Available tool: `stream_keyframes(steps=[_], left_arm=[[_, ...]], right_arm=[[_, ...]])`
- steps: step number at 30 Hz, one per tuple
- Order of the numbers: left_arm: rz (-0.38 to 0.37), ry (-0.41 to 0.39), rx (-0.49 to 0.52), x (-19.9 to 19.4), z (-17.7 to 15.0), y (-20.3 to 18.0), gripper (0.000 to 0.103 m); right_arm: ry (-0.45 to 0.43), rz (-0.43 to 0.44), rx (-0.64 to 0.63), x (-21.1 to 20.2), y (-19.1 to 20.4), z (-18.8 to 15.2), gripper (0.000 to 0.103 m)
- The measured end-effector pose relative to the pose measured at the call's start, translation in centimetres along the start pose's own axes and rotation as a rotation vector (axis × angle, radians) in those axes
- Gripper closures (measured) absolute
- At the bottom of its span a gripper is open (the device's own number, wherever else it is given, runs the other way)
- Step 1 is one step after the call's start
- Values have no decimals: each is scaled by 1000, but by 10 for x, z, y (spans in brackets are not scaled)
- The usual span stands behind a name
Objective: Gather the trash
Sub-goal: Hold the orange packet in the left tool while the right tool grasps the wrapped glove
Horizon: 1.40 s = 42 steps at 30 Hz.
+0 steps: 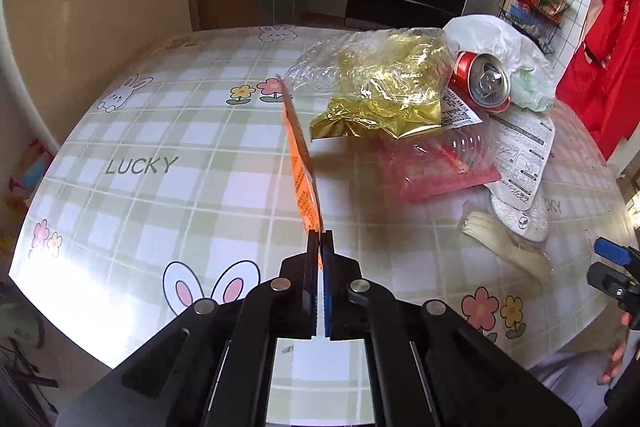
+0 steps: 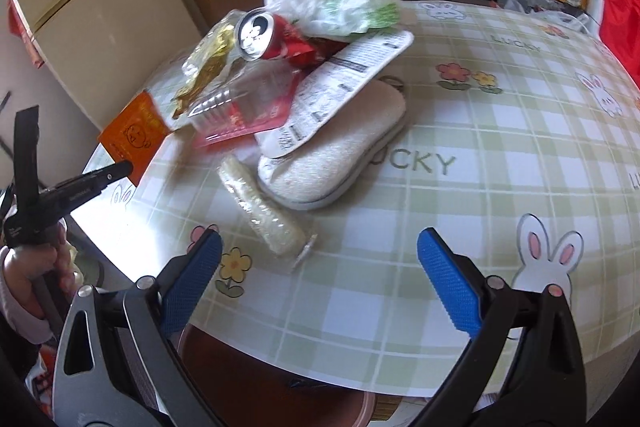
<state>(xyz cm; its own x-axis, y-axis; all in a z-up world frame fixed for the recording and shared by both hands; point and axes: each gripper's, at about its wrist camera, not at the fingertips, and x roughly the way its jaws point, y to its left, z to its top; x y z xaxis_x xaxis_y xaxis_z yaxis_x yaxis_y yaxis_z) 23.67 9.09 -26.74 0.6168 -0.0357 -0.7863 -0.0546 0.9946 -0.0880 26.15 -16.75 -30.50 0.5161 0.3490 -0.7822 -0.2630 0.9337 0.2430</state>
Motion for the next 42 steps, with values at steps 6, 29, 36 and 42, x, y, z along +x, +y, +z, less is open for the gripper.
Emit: stream_keyframes(steps=[6,29,36,42], left_arm=[[-56,-34,-54,-30,-13,15,101],[-161,-83,-106,-77,-33,9,101],[-160,-81,-110,-82,-37,9,101],[-157,-87,-115,-88,-38,11,101]], right_arm=[[72,25,-111,26,27,6,26],[172,-37,-191,89,69,22,35],[176,-68,-212,97,79,28,57],[182,-60,-189,90,76,23,82]])
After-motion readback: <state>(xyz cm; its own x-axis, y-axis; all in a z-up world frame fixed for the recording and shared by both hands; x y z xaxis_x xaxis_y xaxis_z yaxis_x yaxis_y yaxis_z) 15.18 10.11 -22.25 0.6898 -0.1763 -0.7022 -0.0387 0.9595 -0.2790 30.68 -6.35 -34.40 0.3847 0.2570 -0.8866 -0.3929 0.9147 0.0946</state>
